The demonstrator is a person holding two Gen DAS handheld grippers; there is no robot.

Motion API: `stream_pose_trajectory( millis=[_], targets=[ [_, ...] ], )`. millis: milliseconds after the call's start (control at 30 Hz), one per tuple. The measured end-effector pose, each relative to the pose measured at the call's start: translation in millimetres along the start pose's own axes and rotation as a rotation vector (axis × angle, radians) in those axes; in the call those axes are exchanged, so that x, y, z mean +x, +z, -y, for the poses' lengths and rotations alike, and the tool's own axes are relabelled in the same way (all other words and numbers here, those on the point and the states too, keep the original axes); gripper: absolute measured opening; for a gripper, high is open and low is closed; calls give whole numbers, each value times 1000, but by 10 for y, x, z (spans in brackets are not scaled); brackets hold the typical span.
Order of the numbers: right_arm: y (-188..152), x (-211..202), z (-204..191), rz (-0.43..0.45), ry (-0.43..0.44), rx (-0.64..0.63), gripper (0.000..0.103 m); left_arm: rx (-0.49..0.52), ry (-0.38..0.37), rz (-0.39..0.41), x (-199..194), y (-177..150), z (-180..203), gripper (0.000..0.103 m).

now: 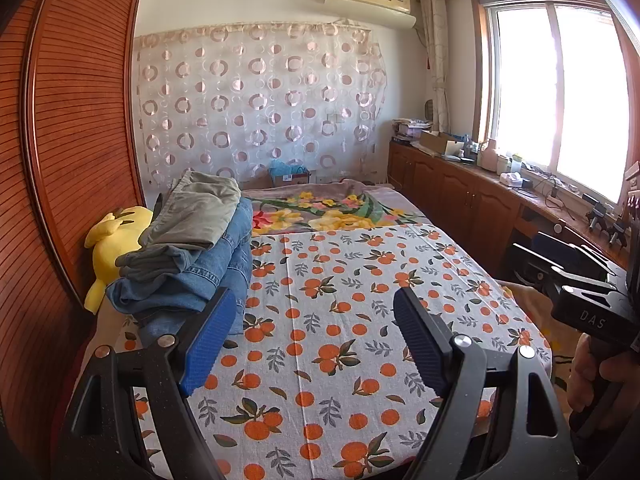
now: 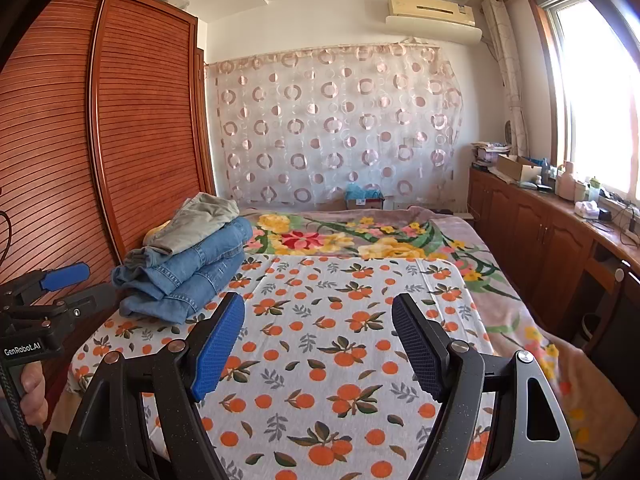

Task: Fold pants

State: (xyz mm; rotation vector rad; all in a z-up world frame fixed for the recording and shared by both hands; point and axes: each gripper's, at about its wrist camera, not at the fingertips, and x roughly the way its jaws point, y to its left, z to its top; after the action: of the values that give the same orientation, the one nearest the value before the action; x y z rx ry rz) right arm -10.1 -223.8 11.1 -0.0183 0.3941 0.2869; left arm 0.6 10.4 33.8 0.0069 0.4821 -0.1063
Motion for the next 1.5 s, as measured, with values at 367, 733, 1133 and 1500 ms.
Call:
stream_pose_trajectory(
  millis=[367, 733, 1133, 1500],
  targets=[
    [0, 7, 11, 1, 3, -3, 78, -1, -1, 1, -5, -3, -2, 82],
    [-9, 3, 5, 1, 1, -3, 78, -2, 0, 2, -10, -11, -4, 82],
    [-13, -1, 1, 3, 1, -3, 78, -3, -1, 4, -10, -20, -10, 82],
    [-15, 1, 4, 2, 1, -2, 78, -4, -2, 4, -10, -29, -8, 82]
  ],
)
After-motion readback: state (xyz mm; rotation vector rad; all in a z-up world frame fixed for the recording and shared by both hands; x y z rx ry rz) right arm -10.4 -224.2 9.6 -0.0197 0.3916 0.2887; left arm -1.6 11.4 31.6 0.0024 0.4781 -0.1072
